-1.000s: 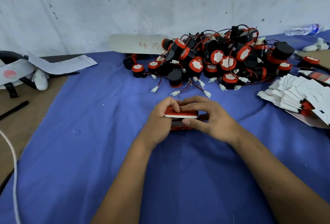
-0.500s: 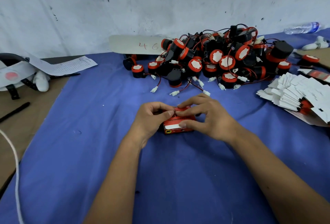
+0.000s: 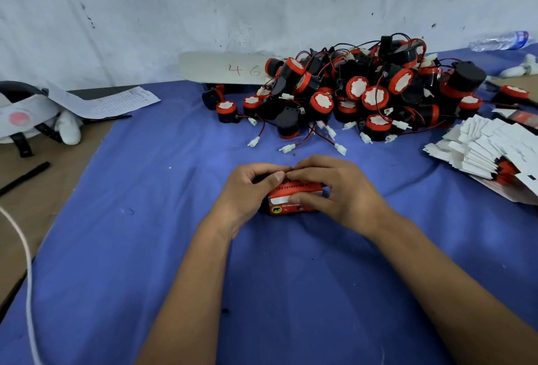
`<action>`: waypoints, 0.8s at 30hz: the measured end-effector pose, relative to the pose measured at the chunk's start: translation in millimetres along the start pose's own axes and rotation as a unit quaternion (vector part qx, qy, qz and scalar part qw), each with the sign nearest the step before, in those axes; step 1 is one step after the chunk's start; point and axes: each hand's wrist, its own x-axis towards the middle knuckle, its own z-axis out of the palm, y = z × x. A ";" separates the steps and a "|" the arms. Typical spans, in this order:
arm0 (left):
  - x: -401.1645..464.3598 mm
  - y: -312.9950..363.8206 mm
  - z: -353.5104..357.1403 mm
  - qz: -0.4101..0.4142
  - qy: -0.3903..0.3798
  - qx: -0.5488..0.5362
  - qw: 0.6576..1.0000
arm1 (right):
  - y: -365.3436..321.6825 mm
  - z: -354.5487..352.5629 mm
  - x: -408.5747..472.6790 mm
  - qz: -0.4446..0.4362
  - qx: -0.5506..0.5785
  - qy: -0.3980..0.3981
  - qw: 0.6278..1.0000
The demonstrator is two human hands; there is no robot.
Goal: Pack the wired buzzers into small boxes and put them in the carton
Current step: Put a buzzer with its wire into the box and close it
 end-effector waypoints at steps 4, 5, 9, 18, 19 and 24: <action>-2.0 -0.7 -2.3 0.006 -0.027 0.034 0.999 | 1.7 3.2 -0.1 0.028 0.003 0.015 0.999; -3.9 -1.4 -3.0 0.004 -0.038 0.042 0.998 | 1.7 4.3 -0.3 0.034 0.002 0.018 0.999; -15.8 -4.1 -8.2 0.014 -0.099 0.089 0.991 | 0.8 7.6 -3.7 0.049 0.010 0.029 0.998; -14.3 -8.4 -2.6 0.064 -0.020 0.209 0.976 | 0.8 11.0 -6.5 0.062 0.008 0.045 0.997; -14.4 -8.2 -2.2 0.068 -0.015 0.220 0.973 | 1.0 11.2 -6.1 0.063 0.010 0.046 0.997; -14.2 -5.8 0.2 0.088 -0.002 0.253 0.963 | 1.9 11.0 -3.5 0.069 0.028 0.058 0.996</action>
